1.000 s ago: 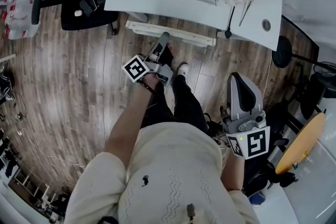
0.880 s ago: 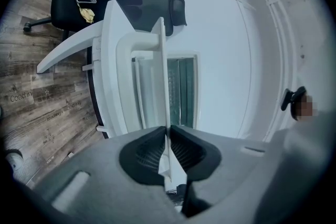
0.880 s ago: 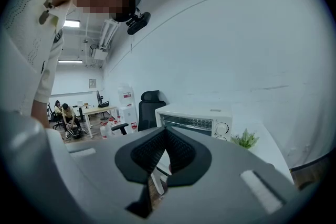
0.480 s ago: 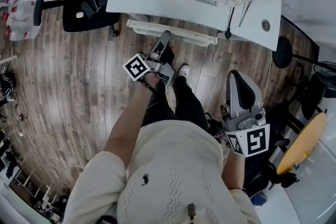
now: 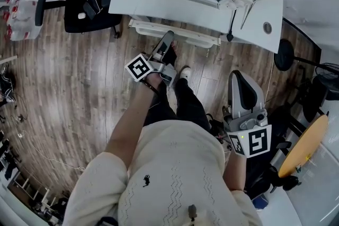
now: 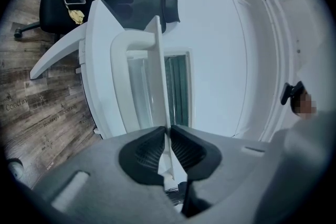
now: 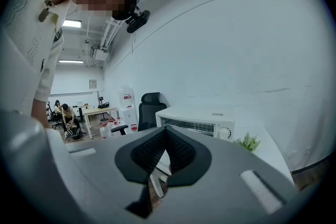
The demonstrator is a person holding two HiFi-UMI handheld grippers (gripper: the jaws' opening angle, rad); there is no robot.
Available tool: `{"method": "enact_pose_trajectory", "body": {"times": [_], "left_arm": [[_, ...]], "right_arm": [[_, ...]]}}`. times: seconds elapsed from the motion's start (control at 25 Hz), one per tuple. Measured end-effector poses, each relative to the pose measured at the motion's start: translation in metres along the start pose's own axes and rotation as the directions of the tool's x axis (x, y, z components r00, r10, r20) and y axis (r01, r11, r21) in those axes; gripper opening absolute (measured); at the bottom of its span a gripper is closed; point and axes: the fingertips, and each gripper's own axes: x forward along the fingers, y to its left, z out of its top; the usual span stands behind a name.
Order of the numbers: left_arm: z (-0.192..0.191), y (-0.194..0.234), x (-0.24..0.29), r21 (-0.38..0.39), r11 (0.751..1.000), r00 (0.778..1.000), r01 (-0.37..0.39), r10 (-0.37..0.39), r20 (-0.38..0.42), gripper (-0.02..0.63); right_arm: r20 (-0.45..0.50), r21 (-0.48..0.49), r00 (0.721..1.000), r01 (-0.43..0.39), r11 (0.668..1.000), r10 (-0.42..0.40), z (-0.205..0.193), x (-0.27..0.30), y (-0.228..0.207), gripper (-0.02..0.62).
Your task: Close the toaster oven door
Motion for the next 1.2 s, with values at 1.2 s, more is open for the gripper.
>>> {"method": "enact_pose_trajectory", "body": {"times": [1.2], "left_arm": [[0.009, -0.017, 0.010, 0.223, 0.971, 0.995, -0.087, 0.096, -0.033, 0.049]], "right_arm": [[0.019, -0.001, 0.999, 0.044, 0.999, -0.044, 0.006, -0.012, 0.002, 0.009]]}}
